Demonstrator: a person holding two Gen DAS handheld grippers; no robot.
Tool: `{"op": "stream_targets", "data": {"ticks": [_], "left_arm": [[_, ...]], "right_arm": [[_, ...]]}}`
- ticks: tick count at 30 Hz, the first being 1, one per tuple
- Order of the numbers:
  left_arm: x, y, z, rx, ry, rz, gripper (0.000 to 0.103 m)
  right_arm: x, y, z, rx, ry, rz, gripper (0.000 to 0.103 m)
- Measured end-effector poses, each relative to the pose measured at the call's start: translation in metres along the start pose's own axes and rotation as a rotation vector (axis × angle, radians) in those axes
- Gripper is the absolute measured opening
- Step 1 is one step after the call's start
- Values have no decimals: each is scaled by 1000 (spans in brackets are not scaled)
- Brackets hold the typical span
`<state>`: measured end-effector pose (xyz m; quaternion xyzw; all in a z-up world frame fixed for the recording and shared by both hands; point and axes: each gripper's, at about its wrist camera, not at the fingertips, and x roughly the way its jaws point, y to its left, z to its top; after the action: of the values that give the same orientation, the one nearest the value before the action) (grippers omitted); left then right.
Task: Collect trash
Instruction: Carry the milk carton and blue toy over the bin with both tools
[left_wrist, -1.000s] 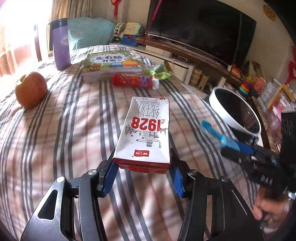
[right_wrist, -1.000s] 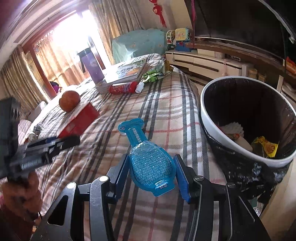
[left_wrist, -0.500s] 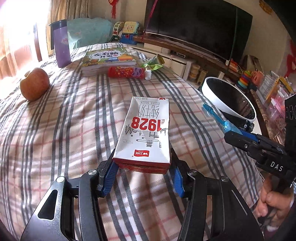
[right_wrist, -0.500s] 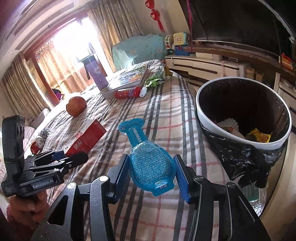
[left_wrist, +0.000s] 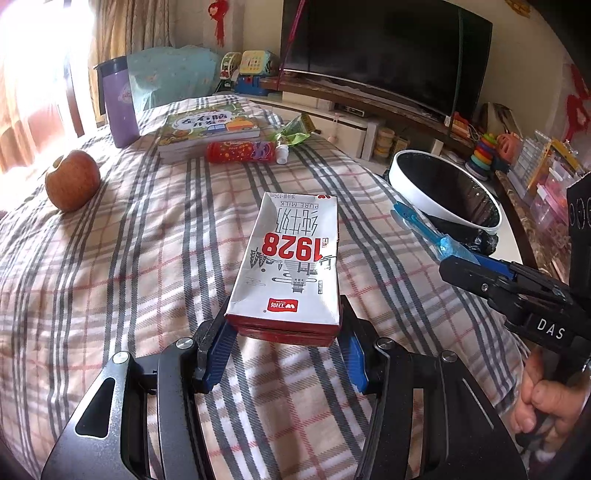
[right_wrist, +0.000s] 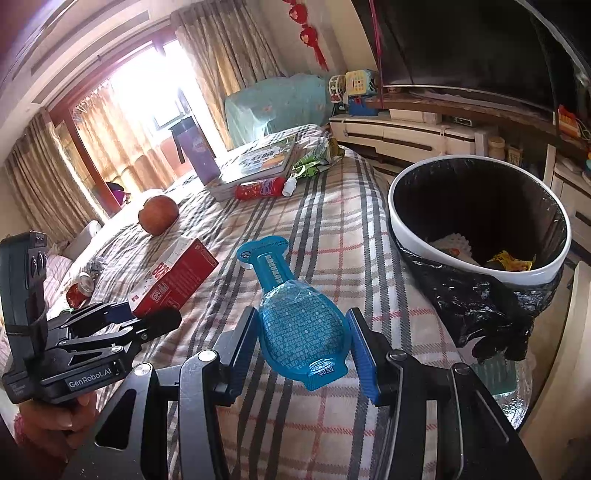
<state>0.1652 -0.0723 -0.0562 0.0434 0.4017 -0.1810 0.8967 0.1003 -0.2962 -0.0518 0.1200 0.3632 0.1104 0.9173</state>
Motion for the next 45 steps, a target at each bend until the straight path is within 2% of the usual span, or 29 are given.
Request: {"op": "stream_targets", "data": {"ticks": [10, 18, 31, 45], "left_arm": [[-5, -15, 1, 23, -9, -13, 51], [-1, -36, 8, 56, -1, -64, 51], [15, -80, 36, 137, 5, -142, 51], [37, -123, 76, 204, -1, -187, 51]], "right_arm": [[-16, -8, 0, 17, -33, -8, 49], [-30, -30, 4, 54, -61, -40, 49], [-50, -73, 18, 89, -101, -125, 49], [-49, -111, 46, 105, -120, -180, 49]]}}
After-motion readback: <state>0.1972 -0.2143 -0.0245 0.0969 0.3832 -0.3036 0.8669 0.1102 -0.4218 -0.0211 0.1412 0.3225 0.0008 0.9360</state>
